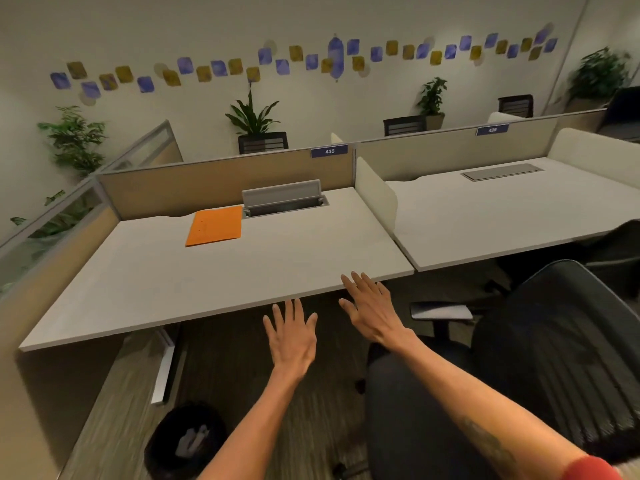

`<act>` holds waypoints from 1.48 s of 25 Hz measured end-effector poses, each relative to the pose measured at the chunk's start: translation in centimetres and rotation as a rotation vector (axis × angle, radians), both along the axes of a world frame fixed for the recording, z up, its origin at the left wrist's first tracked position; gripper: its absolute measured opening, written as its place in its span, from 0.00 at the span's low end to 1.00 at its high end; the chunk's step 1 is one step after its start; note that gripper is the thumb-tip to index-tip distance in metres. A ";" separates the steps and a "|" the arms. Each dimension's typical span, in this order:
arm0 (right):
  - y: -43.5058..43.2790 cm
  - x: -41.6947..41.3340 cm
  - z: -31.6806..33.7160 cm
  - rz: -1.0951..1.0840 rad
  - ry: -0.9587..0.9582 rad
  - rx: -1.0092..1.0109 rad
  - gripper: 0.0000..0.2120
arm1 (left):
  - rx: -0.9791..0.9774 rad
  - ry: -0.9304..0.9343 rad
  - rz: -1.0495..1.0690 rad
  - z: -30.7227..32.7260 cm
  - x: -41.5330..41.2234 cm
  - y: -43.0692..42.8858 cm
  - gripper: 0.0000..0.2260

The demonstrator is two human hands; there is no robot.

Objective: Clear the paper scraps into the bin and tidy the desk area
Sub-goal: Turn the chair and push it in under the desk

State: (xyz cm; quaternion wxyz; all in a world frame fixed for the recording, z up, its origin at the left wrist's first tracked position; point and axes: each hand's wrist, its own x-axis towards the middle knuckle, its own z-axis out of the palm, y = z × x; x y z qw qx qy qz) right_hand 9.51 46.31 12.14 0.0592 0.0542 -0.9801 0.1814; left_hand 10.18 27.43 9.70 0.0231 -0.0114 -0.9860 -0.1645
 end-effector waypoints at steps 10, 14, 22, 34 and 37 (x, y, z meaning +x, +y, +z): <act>17.9 12.3 0.7 -0.094 0.038 0.054 0.28 | 0.092 -0.037 -0.078 -1.2 12.4 18.4 0.28; 26.0 16.1 0.9 -0.195 0.042 0.060 0.28 | 0.097 -0.061 -0.132 -1.5 15.7 25.4 0.28; 40.9 16.8 0.7 -0.286 0.037 0.033 0.28 | 0.125 -0.082 -0.205 -2.6 17.4 38.7 0.29; 59.2 7.9 -2.7 -0.030 -0.172 0.131 0.30 | 0.308 -0.205 -0.058 -1.9 16.4 60.5 0.33; 60.9 5.2 -3.5 0.062 -0.205 0.147 0.30 | 0.365 -0.219 -0.045 -1.9 16.5 63.7 0.38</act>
